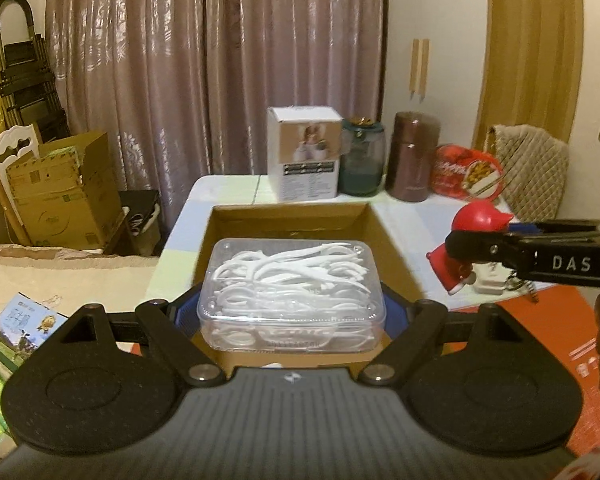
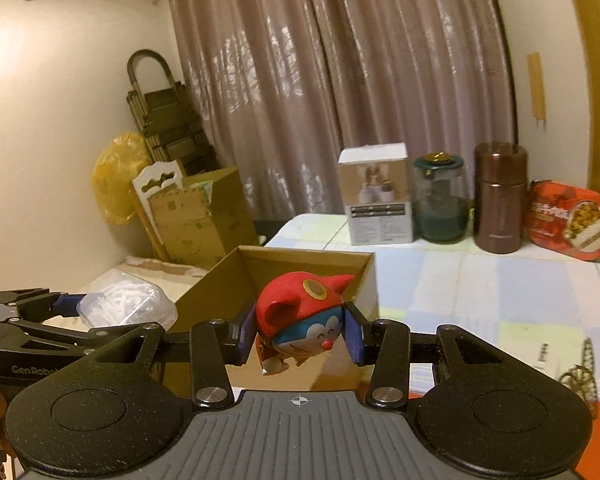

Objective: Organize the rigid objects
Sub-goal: 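Carry the floss-pick box and figure over the cardboard box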

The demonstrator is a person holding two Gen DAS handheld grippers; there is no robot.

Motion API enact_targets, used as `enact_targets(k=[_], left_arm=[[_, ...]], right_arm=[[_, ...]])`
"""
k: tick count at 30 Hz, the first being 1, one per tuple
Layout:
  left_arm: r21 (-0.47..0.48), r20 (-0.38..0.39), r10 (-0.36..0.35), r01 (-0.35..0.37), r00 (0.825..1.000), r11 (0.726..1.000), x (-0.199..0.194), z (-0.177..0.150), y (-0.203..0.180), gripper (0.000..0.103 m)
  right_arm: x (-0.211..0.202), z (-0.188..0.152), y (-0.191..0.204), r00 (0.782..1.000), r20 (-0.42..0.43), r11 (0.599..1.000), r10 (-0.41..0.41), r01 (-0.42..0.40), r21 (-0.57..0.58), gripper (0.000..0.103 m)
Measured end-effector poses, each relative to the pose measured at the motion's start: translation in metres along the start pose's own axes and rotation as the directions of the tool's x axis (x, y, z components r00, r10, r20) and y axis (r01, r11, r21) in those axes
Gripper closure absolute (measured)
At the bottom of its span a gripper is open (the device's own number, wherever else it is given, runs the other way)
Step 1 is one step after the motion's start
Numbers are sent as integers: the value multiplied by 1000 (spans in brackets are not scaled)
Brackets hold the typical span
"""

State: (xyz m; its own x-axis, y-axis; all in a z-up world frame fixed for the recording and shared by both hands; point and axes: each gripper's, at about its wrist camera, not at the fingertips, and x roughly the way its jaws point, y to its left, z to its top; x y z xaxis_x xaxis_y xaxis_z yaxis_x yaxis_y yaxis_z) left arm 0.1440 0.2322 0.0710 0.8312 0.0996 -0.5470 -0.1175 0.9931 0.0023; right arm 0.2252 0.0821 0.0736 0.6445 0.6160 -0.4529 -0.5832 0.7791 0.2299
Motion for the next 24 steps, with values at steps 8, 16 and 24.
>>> enact_targets(k=[8,16,24], left_arm=[[27,-49,1,0,999,1000,36,-7,18,20],[28,-89,-13,16,996,999,58,-15,28,20],[31,-101,-24,27,995,999,67,-15,28,20]], right_arm=[[38,-8,16,998,-65,999,13,-16,-51,61],[76,-16,13,991,-129,997,-20,10,-77,61],[86,-18,11,989,-147,997,-33,22,-76,61]])
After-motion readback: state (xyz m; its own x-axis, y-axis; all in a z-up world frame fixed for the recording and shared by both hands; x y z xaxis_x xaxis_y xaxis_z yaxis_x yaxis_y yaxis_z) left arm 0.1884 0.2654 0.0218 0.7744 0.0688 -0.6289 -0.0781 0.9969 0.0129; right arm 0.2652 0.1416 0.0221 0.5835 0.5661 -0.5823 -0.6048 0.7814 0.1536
